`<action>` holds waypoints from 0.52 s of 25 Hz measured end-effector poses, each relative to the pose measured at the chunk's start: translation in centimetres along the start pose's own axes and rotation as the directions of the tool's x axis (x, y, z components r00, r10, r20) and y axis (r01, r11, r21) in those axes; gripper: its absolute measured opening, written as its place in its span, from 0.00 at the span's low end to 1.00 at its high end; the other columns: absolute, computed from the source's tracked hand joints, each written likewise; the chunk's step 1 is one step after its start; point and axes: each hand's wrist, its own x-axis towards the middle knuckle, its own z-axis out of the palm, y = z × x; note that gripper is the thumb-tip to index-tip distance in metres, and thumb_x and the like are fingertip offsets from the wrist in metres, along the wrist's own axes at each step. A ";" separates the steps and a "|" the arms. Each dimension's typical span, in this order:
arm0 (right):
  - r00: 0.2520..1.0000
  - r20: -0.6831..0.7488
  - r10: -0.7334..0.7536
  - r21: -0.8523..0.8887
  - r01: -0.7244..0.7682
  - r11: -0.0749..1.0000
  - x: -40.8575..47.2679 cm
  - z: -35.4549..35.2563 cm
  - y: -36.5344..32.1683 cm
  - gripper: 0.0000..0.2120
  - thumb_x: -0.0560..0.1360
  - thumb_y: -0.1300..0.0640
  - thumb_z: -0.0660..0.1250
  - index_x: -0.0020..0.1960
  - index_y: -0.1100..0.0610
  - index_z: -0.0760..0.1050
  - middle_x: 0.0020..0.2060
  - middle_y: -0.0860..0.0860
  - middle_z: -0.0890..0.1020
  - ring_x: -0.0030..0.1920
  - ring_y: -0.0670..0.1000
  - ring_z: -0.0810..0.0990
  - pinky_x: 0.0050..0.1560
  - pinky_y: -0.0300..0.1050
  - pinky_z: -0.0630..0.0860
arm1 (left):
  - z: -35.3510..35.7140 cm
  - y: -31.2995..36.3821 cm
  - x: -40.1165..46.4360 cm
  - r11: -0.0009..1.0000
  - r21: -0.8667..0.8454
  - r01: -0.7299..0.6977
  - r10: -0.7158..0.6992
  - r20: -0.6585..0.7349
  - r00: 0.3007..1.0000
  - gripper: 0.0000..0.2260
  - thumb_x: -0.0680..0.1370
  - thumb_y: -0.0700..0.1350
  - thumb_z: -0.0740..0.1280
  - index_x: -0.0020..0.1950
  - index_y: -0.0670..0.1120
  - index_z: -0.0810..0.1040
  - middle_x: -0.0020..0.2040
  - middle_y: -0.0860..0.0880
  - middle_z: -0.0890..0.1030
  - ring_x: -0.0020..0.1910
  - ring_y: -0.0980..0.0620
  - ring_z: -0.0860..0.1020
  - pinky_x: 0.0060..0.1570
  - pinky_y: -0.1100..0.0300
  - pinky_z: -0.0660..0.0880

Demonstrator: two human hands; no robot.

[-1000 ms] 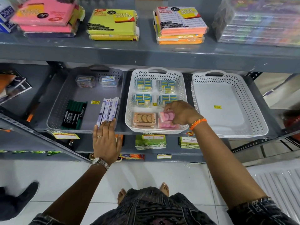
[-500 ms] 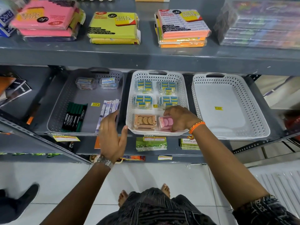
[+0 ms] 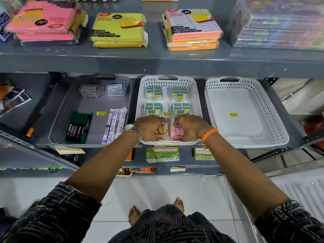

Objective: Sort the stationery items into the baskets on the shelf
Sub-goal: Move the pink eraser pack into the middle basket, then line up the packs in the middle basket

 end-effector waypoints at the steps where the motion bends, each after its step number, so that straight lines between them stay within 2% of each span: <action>1: 1.000 0.000 -0.009 0.000 0.009 1.000 0.0 0.1 0.0 0.22 0.64 0.52 0.76 0.57 0.50 0.77 0.54 0.52 0.80 0.52 0.57 0.81 0.45 0.47 0.79 | 0.2 -0.1 0.2 0.999 0.030 0.017 -0.016 -0.030 0.999 0.34 0.71 0.55 0.74 0.75 0.55 0.69 0.70 0.49 0.76 0.67 0.45 0.76 0.56 0.52 0.77; 4: 1.000 -0.015 -0.020 0.012 0.020 1.000 0.2 0.5 0.1 0.19 0.65 0.52 0.76 0.55 0.51 0.78 0.52 0.53 0.80 0.49 0.57 0.81 0.44 0.46 0.79 | 0.7 0.0 0.3 0.998 0.053 0.039 -0.036 -0.066 0.997 0.26 0.68 0.54 0.74 0.66 0.59 0.76 0.61 0.50 0.81 0.59 0.42 0.81 0.45 0.55 0.74; 7: 0.998 -0.050 -0.026 0.008 0.027 1.000 0.3 0.7 0.2 0.18 0.64 0.49 0.77 0.53 0.50 0.79 0.48 0.52 0.79 0.48 0.57 0.80 0.41 0.43 0.74 | 0.4 0.0 -0.1 0.998 0.009 0.068 -0.067 -0.064 0.996 0.25 0.67 0.52 0.74 0.65 0.59 0.77 0.59 0.48 0.82 0.57 0.41 0.81 0.47 0.54 0.76; 10: 0.998 -0.059 -0.033 0.005 0.033 0.999 0.4 0.9 0.3 0.20 0.64 0.47 0.77 0.54 0.50 0.79 0.51 0.53 0.80 0.50 0.57 0.80 0.42 0.42 0.72 | 0.1 0.3 -0.5 0.996 -0.023 0.085 -0.085 -0.034 0.996 0.26 0.68 0.51 0.74 0.65 0.59 0.77 0.61 0.47 0.81 0.59 0.41 0.81 0.52 0.52 0.78; 13: 0.998 -0.056 -0.039 0.001 0.039 0.999 0.5 0.7 0.2 0.21 0.65 0.49 0.76 0.56 0.51 0.79 0.53 0.53 0.80 0.51 0.57 0.80 0.43 0.43 0.73 | -0.1 0.5 -0.5 0.995 -0.052 0.083 -0.084 -0.034 0.996 0.25 0.68 0.49 0.74 0.65 0.57 0.78 0.60 0.47 0.82 0.58 0.41 0.81 0.52 0.52 0.79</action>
